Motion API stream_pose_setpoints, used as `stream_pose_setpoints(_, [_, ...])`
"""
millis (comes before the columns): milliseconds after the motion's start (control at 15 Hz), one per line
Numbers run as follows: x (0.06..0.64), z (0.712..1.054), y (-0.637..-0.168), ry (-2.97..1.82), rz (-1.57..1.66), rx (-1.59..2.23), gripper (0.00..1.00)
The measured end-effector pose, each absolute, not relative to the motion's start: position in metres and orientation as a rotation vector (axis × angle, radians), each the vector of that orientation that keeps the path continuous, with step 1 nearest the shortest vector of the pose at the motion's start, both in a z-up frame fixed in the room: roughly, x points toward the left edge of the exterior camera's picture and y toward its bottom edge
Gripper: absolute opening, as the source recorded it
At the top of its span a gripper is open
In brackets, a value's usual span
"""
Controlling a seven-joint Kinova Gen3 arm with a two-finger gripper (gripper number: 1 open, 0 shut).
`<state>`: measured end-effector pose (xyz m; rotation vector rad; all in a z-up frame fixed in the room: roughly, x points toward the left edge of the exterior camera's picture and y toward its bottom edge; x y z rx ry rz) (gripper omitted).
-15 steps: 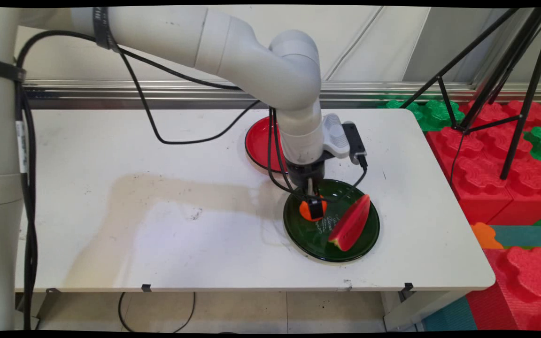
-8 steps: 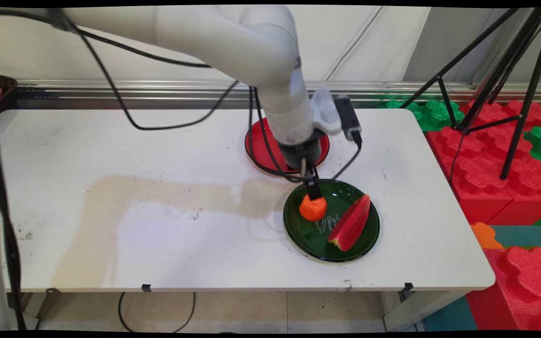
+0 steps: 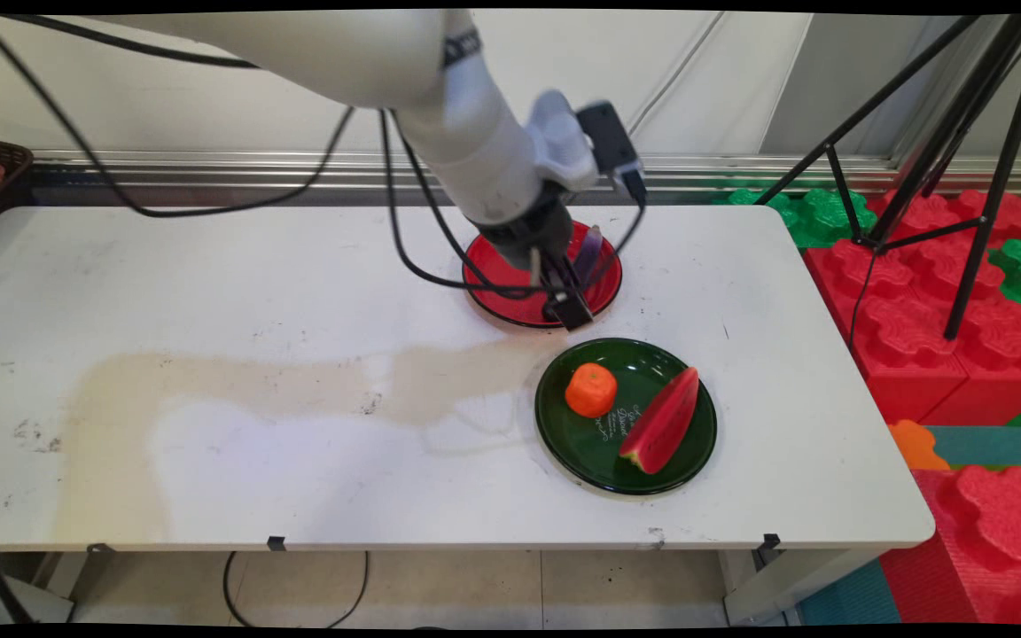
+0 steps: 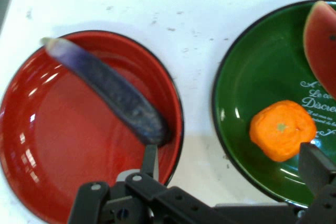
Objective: Pick up the eggplant from the red plate
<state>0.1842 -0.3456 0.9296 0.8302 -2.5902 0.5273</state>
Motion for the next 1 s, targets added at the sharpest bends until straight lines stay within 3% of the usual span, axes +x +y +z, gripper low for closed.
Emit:
stream_pose_setpoints(467, [0.205, 0.952, -0.344, -2.441, 0.577, 1.107, 1.0])
stream_pose_setpoints(1000, [0.191, 0.922, -0.404, -2.345, 0.594, 1.346, 1.0])
